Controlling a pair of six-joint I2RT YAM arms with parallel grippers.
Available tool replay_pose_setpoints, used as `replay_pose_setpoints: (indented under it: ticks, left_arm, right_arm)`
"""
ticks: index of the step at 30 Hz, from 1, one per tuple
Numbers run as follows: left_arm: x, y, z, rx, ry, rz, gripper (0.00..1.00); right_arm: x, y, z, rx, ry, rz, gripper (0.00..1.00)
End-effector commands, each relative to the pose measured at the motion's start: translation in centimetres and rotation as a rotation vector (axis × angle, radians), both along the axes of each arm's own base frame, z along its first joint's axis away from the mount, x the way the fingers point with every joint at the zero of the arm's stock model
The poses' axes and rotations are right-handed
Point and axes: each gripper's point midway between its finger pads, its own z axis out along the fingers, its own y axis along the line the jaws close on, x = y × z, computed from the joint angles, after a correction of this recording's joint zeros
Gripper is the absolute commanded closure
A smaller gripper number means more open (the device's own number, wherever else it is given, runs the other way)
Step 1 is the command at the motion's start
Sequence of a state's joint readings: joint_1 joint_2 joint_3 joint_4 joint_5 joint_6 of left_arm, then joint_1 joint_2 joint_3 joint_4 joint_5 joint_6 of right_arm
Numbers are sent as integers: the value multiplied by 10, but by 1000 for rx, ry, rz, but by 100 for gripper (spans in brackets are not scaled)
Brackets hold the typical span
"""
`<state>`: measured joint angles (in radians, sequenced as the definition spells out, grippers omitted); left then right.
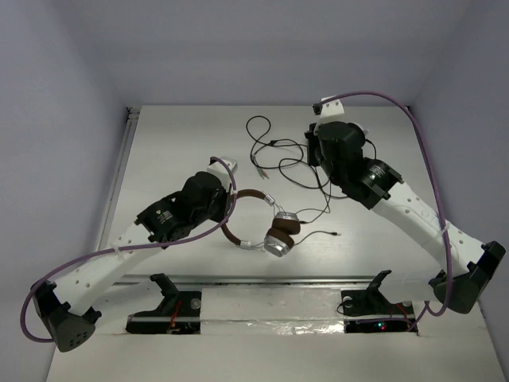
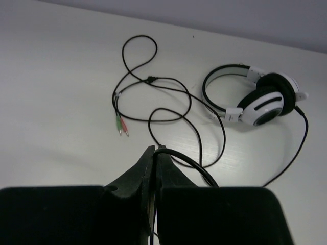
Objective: Wrap the headphones
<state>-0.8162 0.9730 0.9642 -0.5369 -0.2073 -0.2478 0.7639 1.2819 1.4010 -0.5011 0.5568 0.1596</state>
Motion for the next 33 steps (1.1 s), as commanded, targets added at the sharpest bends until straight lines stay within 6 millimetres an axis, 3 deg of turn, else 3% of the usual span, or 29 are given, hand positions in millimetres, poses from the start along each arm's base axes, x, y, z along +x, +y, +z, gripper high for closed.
replay_pose_setpoints:
  ticks: [1,4,5,8,10,11,17,18,19,21,22,24,26,28,30,33]
  left_arm:
    - [-23,-42,33,-200,-9,-235,100]
    - [-44,-66,49,-322,7,-386,100]
    - [-46,-73,58,-360,-8,-419,100]
    - [-60,-83,80,-451,-25,-503,100]
    - [-57,-80,93,-464,-59,-486,100]
    - [-50,-69,92,-422,-74,-419,100]
    - [-63,-77,96,-488,-55,-500,100]
    - [-64,-79,97,-501,-52,-509,100]
    - [-67,-84,103,-529,-62,-544,100]
    - [-70,-89,108,-567,-54,-559,100]
    - [-69,-91,112,-585,-62,-562,100]
    - [-64,-91,113,-590,-59,-522,100]
    - [-47,-81,106,-559,-61,-425,100]
    - [-29,-68,94,-530,-50,-307,100]
    - [-13,-56,80,-498,-46,-207,100]
    - [16,-33,70,-503,-59,-73,100]
  right_arm:
    - [19,15,53,129,-180,57,100]
    - [33,29,44,146,-164,125,100]
    - [36,41,32,157,-127,169,100]
    - [46,45,16,192,-97,200,100]
    - [54,39,3,218,-73,194,100]
    - [51,38,3,304,-58,242,100]
    - [70,11,7,421,-45,230,92]
    - [72,14,6,432,-32,249,87]
    - [79,22,-4,432,4,267,71]
    - [81,31,-16,443,63,291,60]
    - [83,33,-22,451,85,286,48]
    - [83,31,-24,504,124,315,37]
    - [69,37,-15,567,184,432,29]
    - [62,25,-2,615,200,469,26]
    - [32,30,14,665,216,580,20]
    - [-3,36,23,722,233,691,14]
